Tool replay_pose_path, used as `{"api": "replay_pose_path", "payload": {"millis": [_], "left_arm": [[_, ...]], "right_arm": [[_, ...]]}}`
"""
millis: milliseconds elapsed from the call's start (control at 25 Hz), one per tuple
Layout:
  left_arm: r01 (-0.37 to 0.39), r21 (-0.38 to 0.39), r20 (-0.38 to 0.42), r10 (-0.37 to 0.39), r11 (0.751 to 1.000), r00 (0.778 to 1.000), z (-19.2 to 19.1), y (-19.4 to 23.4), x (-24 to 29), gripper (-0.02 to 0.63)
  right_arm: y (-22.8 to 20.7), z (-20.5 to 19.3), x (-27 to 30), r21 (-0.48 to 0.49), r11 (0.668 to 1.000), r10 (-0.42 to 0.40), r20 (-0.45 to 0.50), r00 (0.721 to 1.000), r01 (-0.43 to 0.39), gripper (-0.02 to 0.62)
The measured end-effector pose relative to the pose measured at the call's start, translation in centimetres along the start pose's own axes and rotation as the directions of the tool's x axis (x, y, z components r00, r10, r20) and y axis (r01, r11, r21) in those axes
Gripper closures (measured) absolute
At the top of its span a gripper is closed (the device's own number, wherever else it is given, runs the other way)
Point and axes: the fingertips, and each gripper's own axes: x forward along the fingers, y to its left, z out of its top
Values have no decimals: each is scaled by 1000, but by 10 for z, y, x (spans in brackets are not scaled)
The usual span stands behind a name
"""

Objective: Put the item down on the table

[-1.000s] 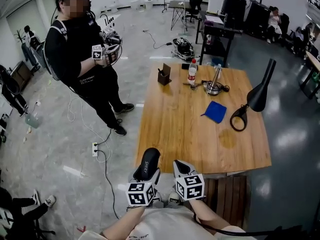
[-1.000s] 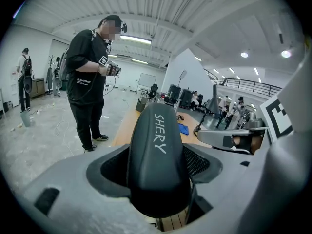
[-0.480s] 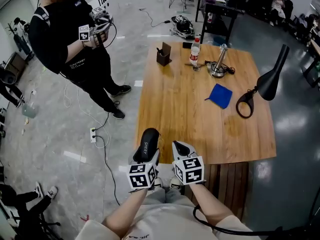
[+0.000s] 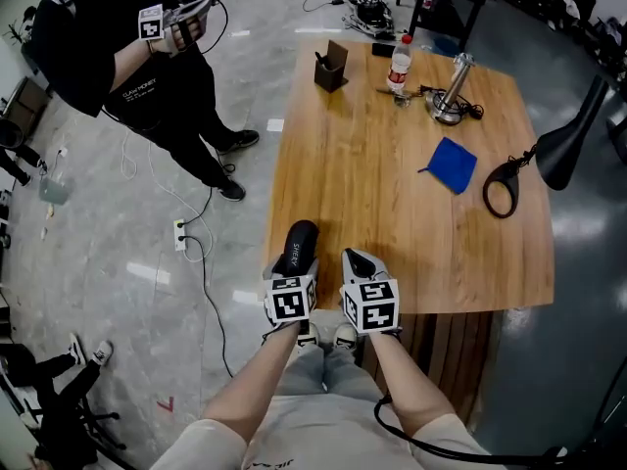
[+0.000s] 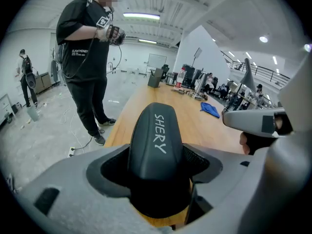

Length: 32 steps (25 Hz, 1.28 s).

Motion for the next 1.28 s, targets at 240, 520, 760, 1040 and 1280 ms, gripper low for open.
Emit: {"api": "replay_pose_path", "payload": {"millis": [240, 520, 760, 1040, 1280], "left_arm": [[-9, 5, -73, 9, 1000, 997, -13, 8, 39, 264], [-30, -1, -92, 30, 1000, 995, -24, 18, 56, 264], [-11, 2, -71, 11, 1000, 997, -25, 17, 59, 262], [11, 27, -44, -10, 1000, 999, -23, 20, 57, 226], [13, 27, -23, -12, 1000, 1000, -17, 20, 51, 206]], "right_arm": [[-5, -15, 14, -5, 1000, 8, -42, 999, -8, 597], [-10, -31, 16, -6, 1000, 11, -78, 997, -12, 597], [-13, -35, 16, -11, 1000, 14, -90, 996, -15, 597], [-12, -37, 20, -18, 1000, 20, -104, 994, -22, 597], [-8, -39, 21, -27, 999, 27, -115, 993, -30, 596]]}}
